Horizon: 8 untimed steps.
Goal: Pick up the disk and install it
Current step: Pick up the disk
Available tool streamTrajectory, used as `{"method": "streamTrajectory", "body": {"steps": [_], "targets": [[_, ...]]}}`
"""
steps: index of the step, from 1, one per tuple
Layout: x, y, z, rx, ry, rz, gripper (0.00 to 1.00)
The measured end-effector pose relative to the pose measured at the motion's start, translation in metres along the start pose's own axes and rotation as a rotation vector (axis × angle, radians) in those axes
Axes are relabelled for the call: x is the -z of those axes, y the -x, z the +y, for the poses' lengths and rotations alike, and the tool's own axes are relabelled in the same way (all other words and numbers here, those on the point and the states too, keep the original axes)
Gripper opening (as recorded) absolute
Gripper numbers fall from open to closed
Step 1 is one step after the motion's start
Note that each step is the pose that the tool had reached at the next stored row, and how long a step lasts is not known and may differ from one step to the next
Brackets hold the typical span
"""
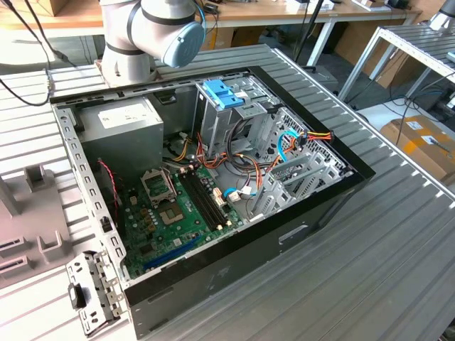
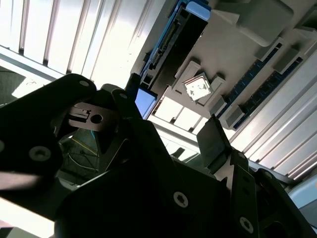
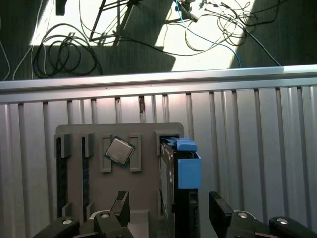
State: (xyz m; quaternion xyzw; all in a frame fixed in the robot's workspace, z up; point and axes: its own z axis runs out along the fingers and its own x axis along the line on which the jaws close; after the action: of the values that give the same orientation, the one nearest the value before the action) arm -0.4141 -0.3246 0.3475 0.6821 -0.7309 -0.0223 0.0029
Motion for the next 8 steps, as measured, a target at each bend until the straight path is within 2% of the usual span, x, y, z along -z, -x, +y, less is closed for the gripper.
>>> {"method": "streamTrajectory", "body": {"steps": [8], "targets": [[-0.0038,-0.0001,-0.0001,0.0,0.0,0.0,0.74]]}}
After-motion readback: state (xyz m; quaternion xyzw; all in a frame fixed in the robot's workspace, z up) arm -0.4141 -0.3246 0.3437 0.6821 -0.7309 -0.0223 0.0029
